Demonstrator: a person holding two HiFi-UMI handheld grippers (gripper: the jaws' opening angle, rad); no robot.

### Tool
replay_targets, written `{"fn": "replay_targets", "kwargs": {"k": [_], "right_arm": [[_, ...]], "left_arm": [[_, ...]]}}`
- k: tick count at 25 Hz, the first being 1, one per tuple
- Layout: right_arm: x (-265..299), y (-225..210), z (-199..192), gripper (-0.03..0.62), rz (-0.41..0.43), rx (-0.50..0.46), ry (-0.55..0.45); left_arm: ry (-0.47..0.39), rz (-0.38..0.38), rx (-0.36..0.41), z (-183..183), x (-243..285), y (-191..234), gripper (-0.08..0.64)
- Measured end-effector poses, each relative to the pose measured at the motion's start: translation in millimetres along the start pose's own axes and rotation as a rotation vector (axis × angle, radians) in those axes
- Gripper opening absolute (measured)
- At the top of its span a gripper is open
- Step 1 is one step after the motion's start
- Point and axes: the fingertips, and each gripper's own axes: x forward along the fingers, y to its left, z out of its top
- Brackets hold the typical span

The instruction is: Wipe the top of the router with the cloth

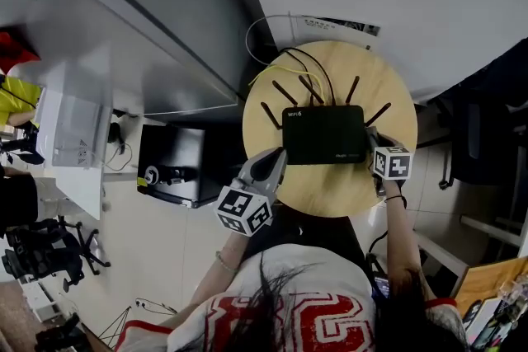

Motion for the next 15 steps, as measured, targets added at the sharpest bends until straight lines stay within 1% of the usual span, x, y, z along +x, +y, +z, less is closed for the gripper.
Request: {"fn": "replay_targets", "kwargs": {"k": [5,9,15], "right_arm": [[-5.6,7.0,-10.2,0.037,0.001,0.002,0.013],[-12.8,11.3,-27.6,0.037,-0.007,0.011,0.033],[-25.2,17.7,-49.5,0.037,-0.029,0.049,0.041]], "left_arm": [[0.011,-0.029,0.003,-0.5,5.0,-4.9,0.002],[0.021,-0.057,0.004,-2.4,8.0,-7.8,0.002],[0.031,-0.101,0.009,-3.8,8.8,-12.5,0.002]]}}
